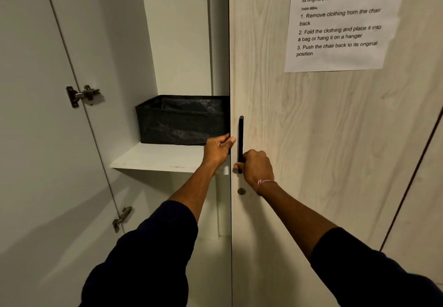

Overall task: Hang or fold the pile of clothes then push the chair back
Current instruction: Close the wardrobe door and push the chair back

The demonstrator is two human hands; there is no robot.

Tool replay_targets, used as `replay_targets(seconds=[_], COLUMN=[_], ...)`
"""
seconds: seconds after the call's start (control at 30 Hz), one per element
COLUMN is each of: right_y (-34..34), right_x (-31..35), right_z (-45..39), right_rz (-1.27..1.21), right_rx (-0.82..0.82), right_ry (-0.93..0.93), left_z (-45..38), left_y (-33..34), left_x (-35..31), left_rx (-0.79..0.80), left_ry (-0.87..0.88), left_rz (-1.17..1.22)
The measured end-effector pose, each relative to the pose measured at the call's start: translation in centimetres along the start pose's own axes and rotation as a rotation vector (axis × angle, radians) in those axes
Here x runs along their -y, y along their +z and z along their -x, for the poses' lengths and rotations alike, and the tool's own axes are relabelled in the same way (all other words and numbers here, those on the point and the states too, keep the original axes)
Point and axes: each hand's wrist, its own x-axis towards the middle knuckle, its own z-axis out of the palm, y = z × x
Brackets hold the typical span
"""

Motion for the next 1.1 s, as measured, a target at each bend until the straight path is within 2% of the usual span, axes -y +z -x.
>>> replay_targets(seconds=[0.17, 0.27, 0.43, 0.57, 0.67, 0.77, 1.1], right_y=[-1.6, -1.6, 0.0, 1.9, 3.3, 4.5, 8.2], right_x=[0.8, 1.8, 5.4, 9.0, 11.7, 14.3, 25.8], right_z=[0.6, 1.2, 2.5, 5.0, 7.5, 10.7, 21.9], right_rz=[0.390, 0.507, 0.468, 0.337, 0.201, 0.205, 0.143], right_rx=[0.007, 0.025, 0.075, 0.118, 0.296, 0.455, 0.540], right_ry=[-0.091, -0.166, -0.285, -0.382, -0.455, -0.550, -0.683], left_z=[0.9, 2.4, 5.8, 9.5, 13.6, 18.0, 33.8], left_y=[-0.5, -2.2, -7.7, -13.1, -16.9, -21.1, -35.1], left_x=[-0.4, 0.3, 1.1, 1.0, 0.6, 0.6, -0.2], left_rx=[-0.009, -0.028, -0.125, -0.205, -0.231, -0.292, -0.520], left_ry=[0.010, 0.003, -0.032, -0.067, -0.089, -0.090, -0.067], left_rz=[-0.063, -0.158, -0.262, -0.323, -0.361, -0.479, -0.625])
